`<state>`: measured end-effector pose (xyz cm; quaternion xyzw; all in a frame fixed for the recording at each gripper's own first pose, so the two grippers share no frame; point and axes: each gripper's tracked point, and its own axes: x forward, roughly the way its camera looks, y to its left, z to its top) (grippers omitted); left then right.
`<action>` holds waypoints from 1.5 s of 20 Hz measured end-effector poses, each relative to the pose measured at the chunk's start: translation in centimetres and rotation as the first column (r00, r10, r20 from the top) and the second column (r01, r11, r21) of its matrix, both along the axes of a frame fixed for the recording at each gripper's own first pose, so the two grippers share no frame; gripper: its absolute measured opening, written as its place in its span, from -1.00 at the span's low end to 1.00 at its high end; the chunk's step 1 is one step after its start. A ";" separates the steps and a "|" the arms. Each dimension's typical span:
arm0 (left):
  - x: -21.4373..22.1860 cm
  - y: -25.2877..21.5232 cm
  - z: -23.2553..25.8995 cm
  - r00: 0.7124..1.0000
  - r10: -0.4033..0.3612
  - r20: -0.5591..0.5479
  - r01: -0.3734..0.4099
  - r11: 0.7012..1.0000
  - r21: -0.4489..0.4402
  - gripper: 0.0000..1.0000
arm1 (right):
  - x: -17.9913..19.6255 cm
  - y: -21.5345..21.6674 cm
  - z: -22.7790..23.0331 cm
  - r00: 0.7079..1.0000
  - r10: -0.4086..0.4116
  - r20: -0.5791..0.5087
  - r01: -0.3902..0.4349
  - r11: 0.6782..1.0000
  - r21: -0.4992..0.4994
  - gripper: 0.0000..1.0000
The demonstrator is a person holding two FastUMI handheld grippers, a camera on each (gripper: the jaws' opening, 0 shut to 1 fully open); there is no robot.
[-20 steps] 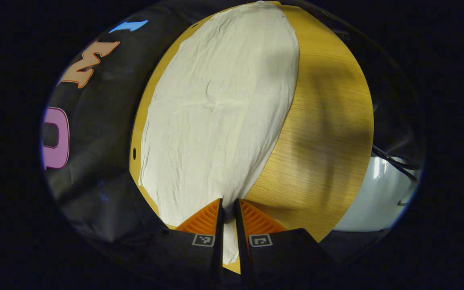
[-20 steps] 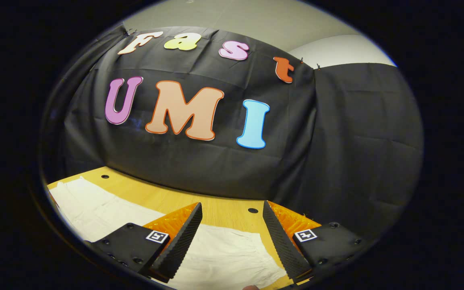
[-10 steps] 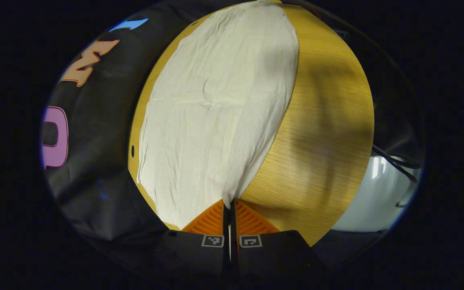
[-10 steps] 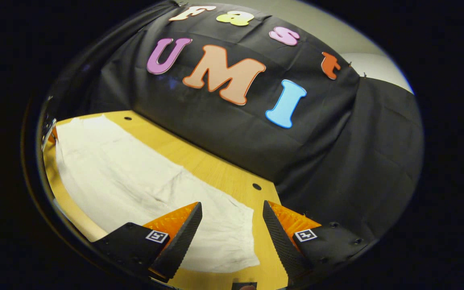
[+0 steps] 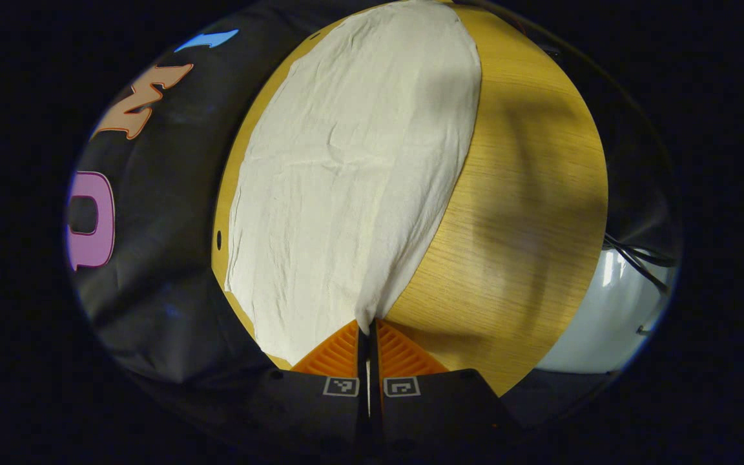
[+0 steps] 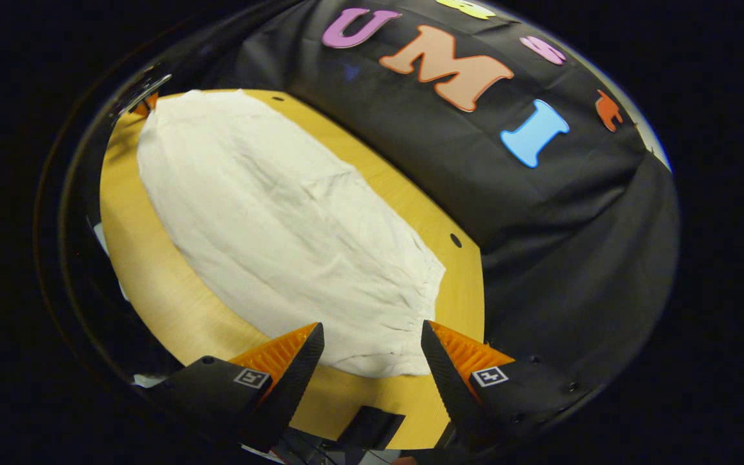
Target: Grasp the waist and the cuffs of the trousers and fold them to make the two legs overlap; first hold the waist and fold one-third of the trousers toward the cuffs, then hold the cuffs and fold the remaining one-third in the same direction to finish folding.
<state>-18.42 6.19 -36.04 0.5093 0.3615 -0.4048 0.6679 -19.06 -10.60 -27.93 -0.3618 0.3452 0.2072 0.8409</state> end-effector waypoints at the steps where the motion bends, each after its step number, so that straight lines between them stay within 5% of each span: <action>1: 0.0 0.0 0.0 1.000 0.000 0.004 0.000 1.000 0.002 -1.00 | -0.3 0.0 -0.4 0.999 0.038 -0.013 -0.038 0.999 -0.025 0.95; 10: -0.1 -0.1 0.1 0.999 0.030 0.044 -0.031 0.999 0.017 -1.00 | -1.9 -0.4 -3.8 0.955 0.279 -0.103 -0.295 0.935 -0.199 0.95; 19: 0.0 -0.1 0.1 0.997 0.041 0.063 -0.043 0.999 0.028 -1.00 | 1.4 0.1 -5.9 0.945 0.314 -0.094 -0.328 0.911 -0.250 0.78; 30: -0.1 -0.1 0.2 0.991 0.104 0.085 -0.105 0.994 0.015 -1.00 | 0.5 0.7 -7.5 0.922 0.363 -0.138 -0.388 0.879 -0.277 -0.88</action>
